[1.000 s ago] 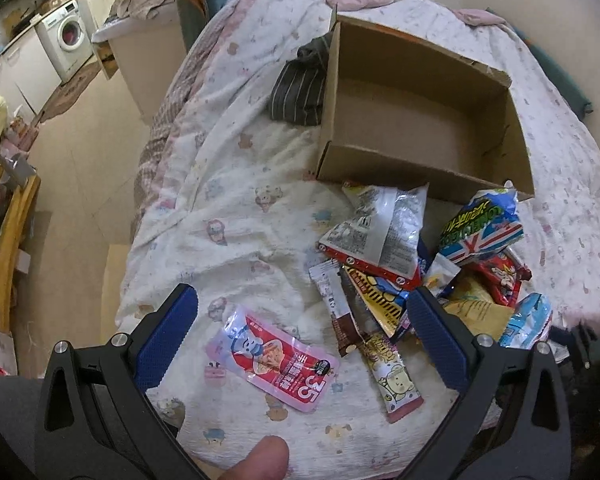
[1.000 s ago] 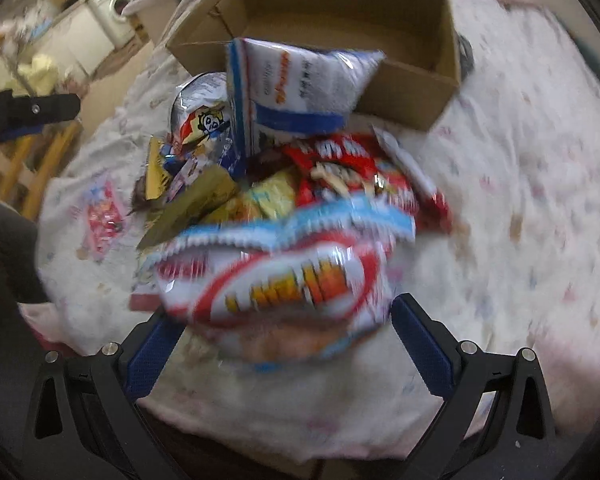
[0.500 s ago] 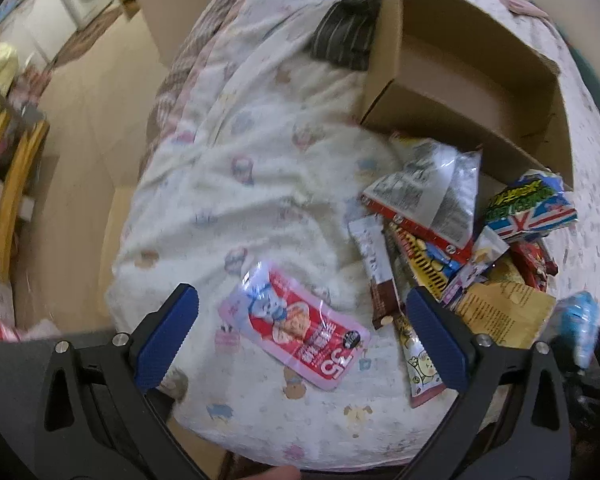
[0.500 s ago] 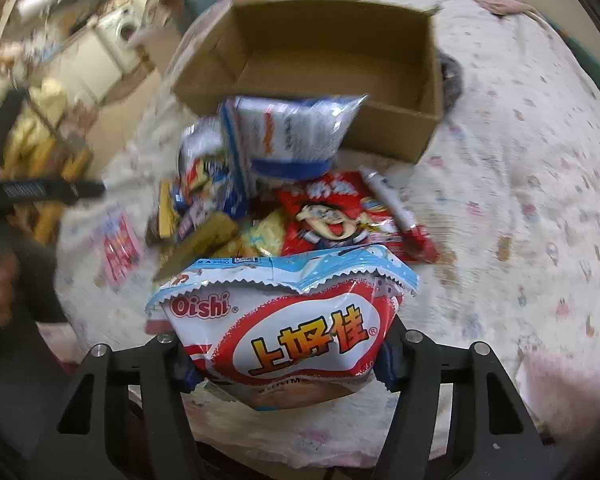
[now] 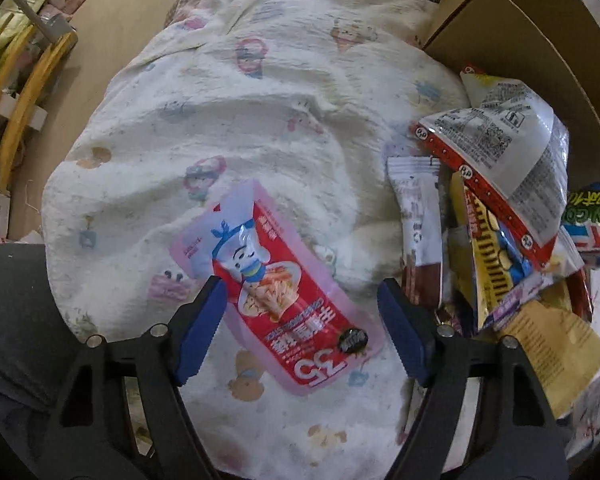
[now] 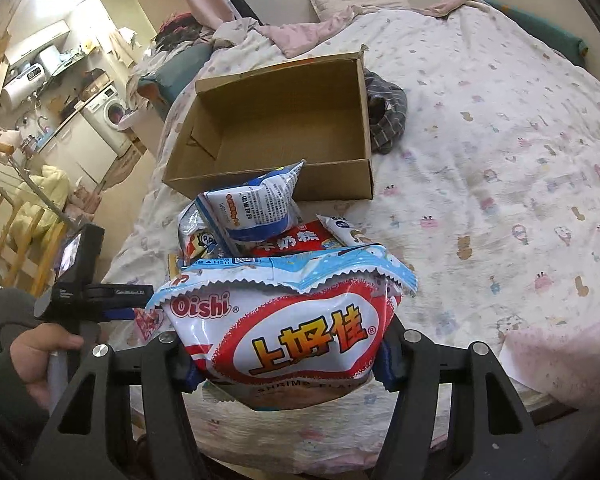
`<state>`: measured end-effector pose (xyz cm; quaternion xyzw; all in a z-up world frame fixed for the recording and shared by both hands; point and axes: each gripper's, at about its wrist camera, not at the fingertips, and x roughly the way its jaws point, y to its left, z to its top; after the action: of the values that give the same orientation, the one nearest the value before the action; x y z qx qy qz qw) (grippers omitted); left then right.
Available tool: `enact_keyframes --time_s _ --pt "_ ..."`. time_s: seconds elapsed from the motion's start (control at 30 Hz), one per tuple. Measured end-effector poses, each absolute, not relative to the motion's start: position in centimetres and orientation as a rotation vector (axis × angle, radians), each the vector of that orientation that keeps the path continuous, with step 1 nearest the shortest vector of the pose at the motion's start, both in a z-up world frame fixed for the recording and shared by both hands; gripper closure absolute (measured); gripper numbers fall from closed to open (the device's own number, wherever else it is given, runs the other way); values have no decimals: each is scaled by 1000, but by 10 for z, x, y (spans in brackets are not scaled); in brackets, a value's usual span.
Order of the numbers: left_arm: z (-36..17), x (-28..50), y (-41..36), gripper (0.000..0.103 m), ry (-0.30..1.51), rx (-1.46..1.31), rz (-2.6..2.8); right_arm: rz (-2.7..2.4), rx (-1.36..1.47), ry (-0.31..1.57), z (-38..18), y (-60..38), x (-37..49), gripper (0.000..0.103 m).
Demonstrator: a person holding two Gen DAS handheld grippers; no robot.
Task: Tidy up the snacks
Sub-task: 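Grasp the red-white Oishi chip bag with the right tool while the left tool approaches the pink sachet, then grasp the pink sachet with the left tool and lift it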
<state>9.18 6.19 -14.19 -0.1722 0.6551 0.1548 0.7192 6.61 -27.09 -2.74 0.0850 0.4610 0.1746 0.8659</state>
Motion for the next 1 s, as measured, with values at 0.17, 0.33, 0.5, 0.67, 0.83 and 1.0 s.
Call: enact_keyframes --time_s 0.17,0.33,0.5,0.67,0.83,1.0 --pt "-149 107 60 28 1448 -344 359 366 183 950 -26 -270 65 38" --pt "-144 99 52 52 1429 -308 337 352 190 965 -29 -271 67 38" --pt "-138 98 36 73 1410 -242 285 358 191 967 -29 -270 68 38" --pt "-121 100 35 94 1391 -220 234 360 192 964 -28 -270 67 38" --pt "-103 98 36 98 1370 -220 195 364 203 956 -27 -271 68 38" --pt "-60 101 48 100 1301 -202 148 408 229 936 -17 -271 66 38"
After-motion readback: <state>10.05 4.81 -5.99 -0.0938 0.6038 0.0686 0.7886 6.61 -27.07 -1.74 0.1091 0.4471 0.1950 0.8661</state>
